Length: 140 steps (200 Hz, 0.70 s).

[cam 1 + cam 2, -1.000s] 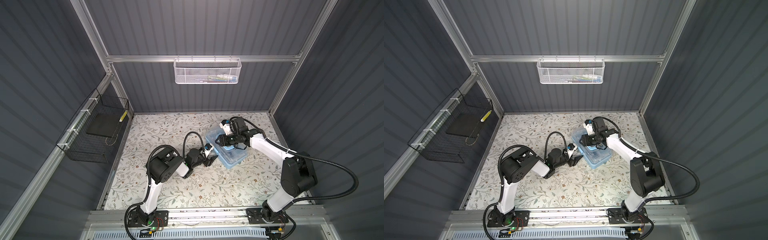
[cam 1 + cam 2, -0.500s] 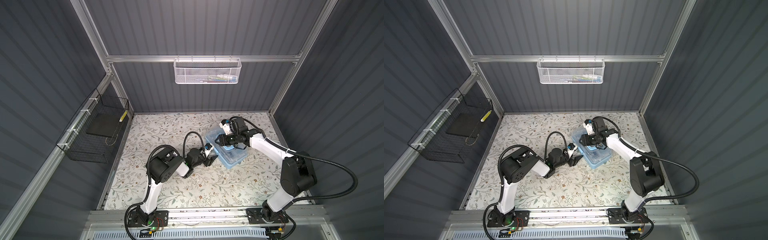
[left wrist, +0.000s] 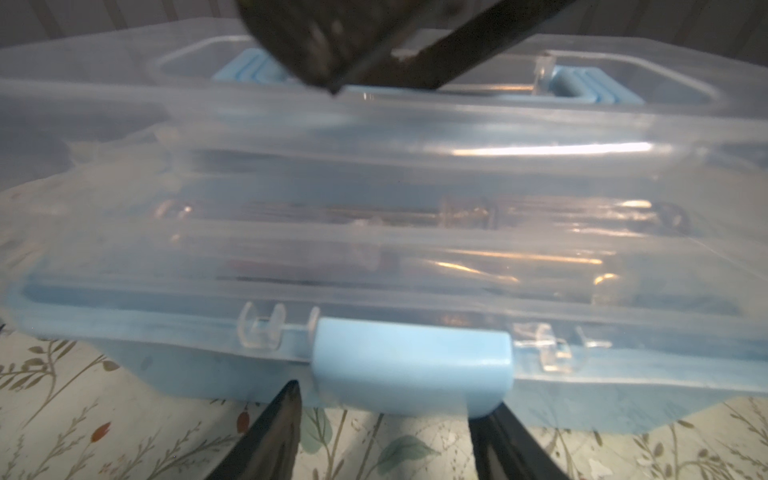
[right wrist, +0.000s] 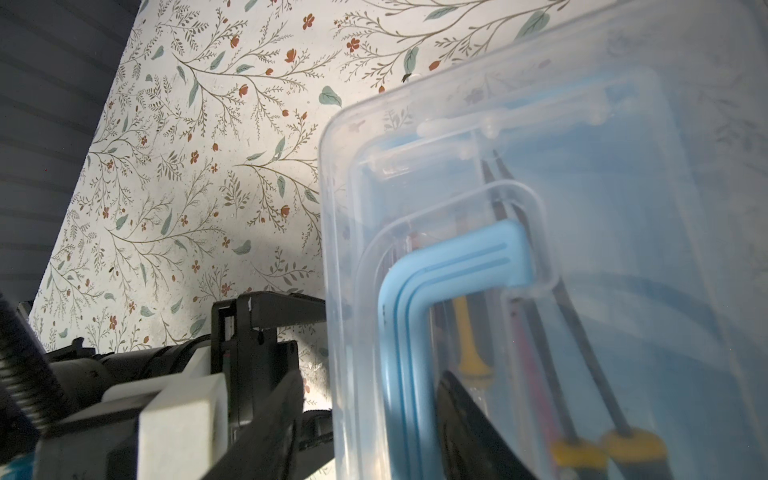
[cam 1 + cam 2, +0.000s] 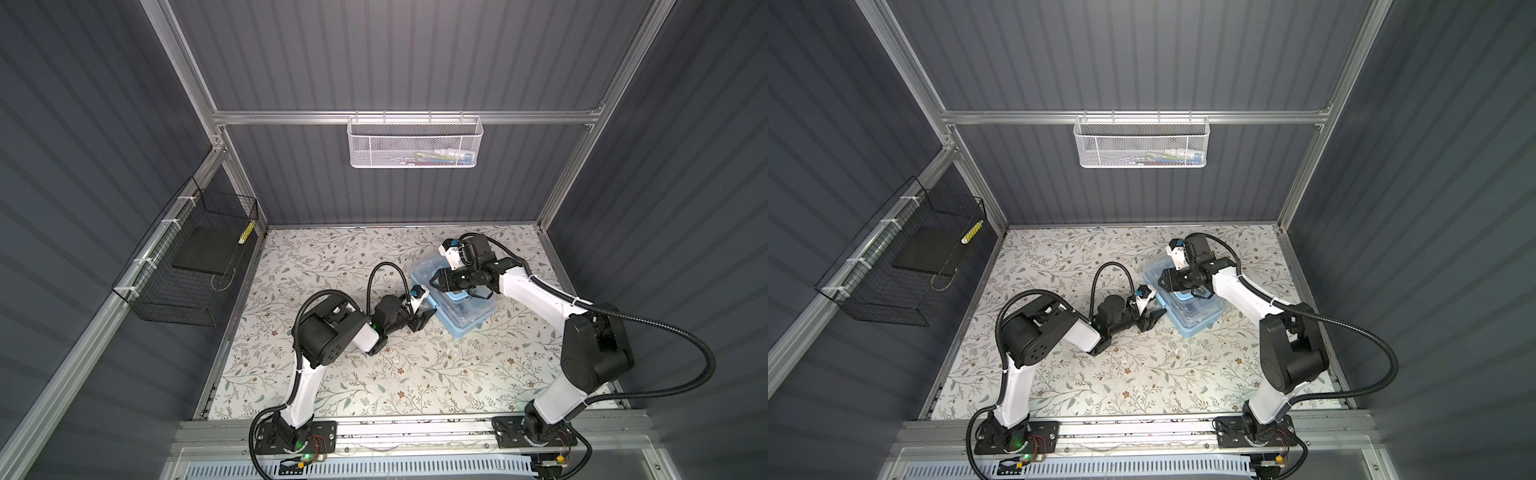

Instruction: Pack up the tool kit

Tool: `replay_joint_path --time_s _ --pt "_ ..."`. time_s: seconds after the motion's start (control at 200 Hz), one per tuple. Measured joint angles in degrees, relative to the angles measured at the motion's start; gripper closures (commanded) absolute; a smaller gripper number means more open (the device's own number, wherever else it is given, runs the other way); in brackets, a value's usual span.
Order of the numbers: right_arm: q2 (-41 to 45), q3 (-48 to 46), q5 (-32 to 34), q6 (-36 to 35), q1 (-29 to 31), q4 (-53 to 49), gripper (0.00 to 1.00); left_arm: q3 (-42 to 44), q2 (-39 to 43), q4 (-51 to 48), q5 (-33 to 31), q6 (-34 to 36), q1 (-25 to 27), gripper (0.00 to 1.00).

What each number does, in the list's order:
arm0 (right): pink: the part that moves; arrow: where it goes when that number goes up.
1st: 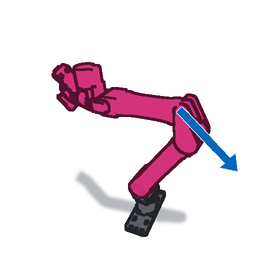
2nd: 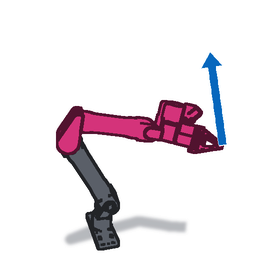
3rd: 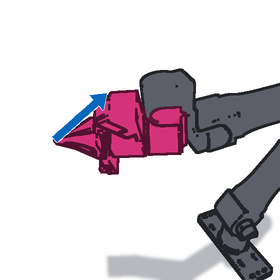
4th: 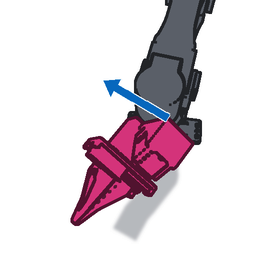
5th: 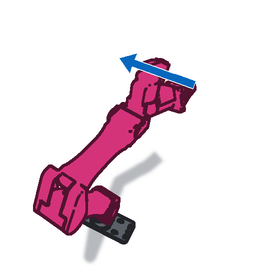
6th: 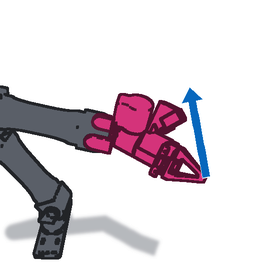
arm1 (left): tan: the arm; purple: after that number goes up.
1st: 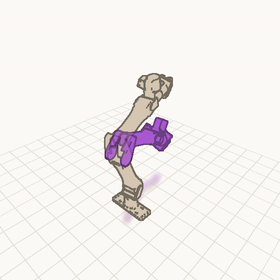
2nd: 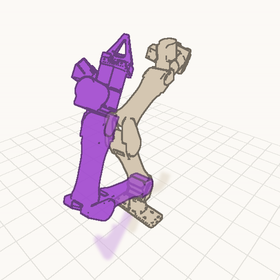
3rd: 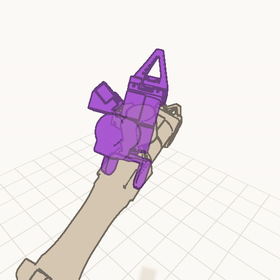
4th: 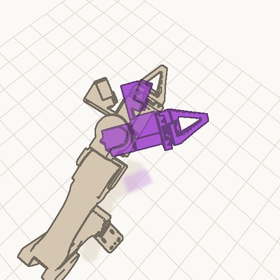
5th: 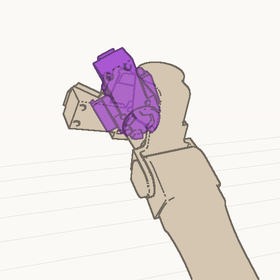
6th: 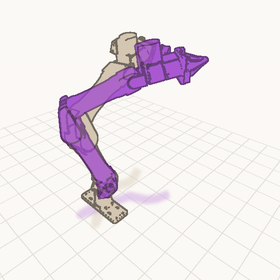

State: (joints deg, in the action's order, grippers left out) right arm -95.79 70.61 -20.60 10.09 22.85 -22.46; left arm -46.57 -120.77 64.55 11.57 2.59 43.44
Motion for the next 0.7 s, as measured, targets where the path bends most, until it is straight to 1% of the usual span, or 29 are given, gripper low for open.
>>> replay_joint_path --time_s 0.18,0.635,0.7 --pt "0.0 0.0 0.0 0.0 0.0 0.0 0.46 -0.11 0.0 -0.48 0.0 0.0 0.0 0.39" --pt "-0.02 0.0 -0.07 0.0 -0.07 0.0 0.46 -0.28 0.0 -0.85 0.02 0.0 0.0 0.39" --pt "-0.02 0.0 -0.07 0.0 -0.07 0.02 0.46 -0.31 0.0 -1.01 0.02 0.0 0.0 0.41"
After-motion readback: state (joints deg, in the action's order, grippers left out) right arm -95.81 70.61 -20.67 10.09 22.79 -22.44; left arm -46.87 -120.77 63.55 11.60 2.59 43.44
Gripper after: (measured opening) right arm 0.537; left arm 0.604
